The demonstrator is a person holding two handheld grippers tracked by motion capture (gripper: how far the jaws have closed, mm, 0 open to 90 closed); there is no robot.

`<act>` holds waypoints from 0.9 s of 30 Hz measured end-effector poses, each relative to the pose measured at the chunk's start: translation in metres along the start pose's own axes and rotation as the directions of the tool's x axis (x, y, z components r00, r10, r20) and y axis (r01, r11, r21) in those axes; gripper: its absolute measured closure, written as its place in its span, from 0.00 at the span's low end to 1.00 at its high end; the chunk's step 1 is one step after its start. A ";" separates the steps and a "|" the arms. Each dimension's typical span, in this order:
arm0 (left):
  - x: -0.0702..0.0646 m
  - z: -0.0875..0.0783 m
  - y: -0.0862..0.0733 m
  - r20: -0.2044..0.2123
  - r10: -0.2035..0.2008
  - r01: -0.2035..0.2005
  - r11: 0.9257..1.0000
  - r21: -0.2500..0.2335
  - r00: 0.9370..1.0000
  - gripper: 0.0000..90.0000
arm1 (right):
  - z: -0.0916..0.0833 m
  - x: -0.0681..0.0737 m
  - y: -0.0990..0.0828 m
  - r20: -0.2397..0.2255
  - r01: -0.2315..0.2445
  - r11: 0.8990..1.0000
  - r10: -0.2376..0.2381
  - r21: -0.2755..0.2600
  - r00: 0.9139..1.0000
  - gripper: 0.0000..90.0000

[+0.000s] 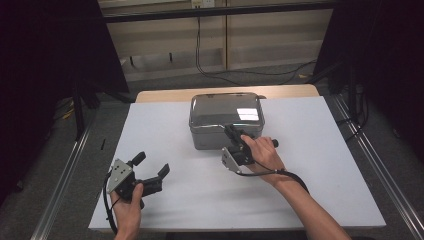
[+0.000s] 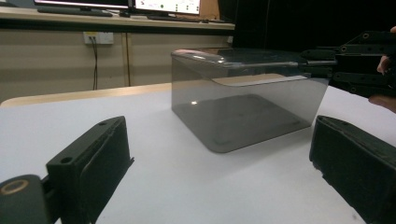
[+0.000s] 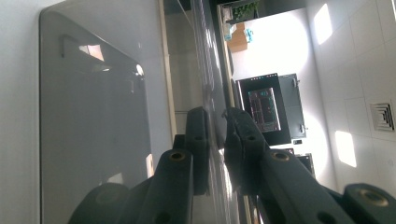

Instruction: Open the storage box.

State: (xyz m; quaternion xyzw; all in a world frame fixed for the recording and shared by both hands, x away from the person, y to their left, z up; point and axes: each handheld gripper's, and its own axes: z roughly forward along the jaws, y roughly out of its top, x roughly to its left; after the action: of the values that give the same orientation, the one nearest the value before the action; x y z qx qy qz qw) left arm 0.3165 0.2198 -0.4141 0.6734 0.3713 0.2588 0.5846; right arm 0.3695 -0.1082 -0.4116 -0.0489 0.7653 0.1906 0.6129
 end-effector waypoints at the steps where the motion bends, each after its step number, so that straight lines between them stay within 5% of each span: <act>1: 0.000 0.004 0.001 0.006 0.020 -0.020 1.000 0.019 1.000 0.05 | 0.000 0.000 0.000 0.000 -0.007 1.000 0.007 0.001 1.000 0.88; 6: 0.001 0.017 0.002 0.064 0.031 -0.032 0.999 0.016 0.997 0.04 | 0.000 0.001 0.000 0.001 -0.005 1.000 0.005 0.001 1.000 0.88; 15: 0.005 0.032 0.008 0.060 0.050 -0.050 0.999 0.001 0.997 0.04 | 0.000 -0.001 0.001 0.010 -0.006 1.000 0.006 0.002 1.000 0.89; 27: 0.005 0.057 0.012 0.112 0.094 -0.096 0.995 0.004 0.989 0.05 | 0.000 -0.003 0.000 0.010 -0.008 1.000 0.008 -0.003 1.000 0.89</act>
State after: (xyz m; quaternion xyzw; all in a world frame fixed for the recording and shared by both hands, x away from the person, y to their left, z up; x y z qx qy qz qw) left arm 0.3660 0.1896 -0.4135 0.7066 0.3068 0.2466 0.5881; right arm 0.3703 -0.1084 -0.4089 -0.0456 0.7620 0.1944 0.6160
